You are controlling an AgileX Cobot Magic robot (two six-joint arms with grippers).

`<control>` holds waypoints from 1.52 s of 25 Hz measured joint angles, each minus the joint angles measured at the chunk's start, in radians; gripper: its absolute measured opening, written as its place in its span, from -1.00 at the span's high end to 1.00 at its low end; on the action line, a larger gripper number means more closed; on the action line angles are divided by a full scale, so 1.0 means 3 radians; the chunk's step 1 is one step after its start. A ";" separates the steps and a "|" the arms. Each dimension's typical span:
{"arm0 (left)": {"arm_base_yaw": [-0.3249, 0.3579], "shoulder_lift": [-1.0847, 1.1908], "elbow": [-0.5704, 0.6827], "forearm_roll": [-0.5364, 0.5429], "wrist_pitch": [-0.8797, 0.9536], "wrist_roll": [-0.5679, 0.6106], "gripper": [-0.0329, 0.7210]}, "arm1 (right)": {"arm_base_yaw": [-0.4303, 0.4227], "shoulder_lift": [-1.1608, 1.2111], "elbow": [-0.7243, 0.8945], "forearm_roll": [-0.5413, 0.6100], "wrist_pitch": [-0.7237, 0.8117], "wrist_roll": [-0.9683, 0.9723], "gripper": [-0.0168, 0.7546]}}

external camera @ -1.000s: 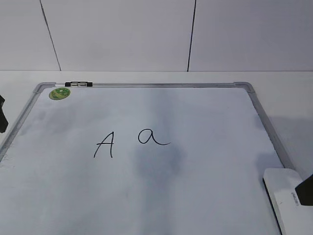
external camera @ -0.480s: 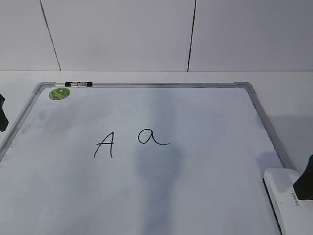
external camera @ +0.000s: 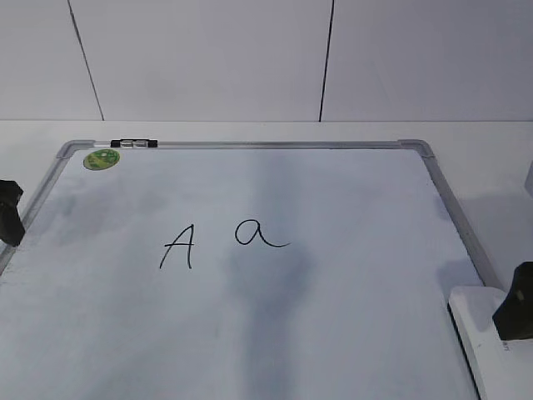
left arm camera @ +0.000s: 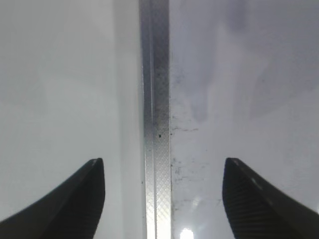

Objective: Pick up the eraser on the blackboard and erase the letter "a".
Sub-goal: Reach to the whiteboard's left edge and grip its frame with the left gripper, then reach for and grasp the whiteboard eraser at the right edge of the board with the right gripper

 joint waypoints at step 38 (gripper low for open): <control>0.0000 0.0424 -0.0064 -0.0010 0.0047 0.0000 -0.42 | 0.0000 0.0006 0.0000 0.0026 -0.0083 0.0015 -0.63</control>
